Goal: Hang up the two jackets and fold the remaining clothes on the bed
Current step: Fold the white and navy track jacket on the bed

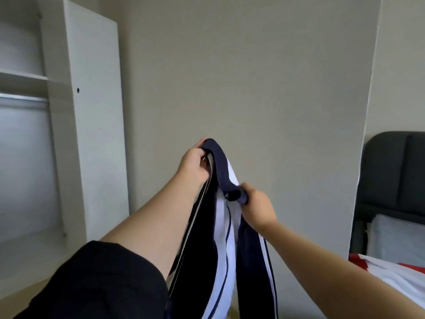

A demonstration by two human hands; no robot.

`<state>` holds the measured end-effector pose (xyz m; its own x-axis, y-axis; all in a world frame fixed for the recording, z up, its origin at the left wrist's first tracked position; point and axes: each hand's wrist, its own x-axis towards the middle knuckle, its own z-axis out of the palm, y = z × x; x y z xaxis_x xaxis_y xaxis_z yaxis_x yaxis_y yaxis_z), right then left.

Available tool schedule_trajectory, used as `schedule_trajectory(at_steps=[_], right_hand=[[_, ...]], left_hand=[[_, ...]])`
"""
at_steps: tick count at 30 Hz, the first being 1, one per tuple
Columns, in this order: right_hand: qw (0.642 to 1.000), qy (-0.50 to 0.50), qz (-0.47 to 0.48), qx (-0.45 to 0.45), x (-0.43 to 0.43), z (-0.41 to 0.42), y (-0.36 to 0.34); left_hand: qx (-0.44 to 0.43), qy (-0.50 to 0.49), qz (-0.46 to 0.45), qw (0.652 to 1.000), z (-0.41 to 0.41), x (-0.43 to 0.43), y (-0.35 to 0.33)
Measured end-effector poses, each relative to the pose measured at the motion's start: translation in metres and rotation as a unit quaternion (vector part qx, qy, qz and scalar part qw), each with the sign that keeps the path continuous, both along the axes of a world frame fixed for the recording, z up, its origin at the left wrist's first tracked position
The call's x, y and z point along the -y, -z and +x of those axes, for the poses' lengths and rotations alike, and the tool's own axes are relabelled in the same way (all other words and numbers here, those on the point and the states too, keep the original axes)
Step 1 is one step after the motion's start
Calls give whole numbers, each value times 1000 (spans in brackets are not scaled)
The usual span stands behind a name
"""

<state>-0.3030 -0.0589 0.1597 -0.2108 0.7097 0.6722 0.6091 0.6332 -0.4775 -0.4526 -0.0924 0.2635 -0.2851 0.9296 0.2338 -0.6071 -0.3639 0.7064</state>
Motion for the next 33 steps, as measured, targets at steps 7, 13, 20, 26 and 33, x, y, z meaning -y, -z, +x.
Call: schedule_trajectory(at_steps=[7, 13, 20, 26, 33], right_hand=[[941, -55, -150, -298, -10, -2, -46], [893, -119, -231, -367, 2, -11, -67], [873, -180, -267, -366, 13, -12, -73], [905, -159, -250, -305, 7, 5, -74], [925, -198, -317, -67, 4, 34, -66]], left_hand=[[-236, 91, -52, 966, -68, 21, 16], [-375, 29, -77, 924, -87, 20, 29], [-539, -29, -124, 833, -79, 11, 43], [-494, -104, -111, 856, -76, 4, 46], [-524, -195, -69, 826, -58, -5, 43]])
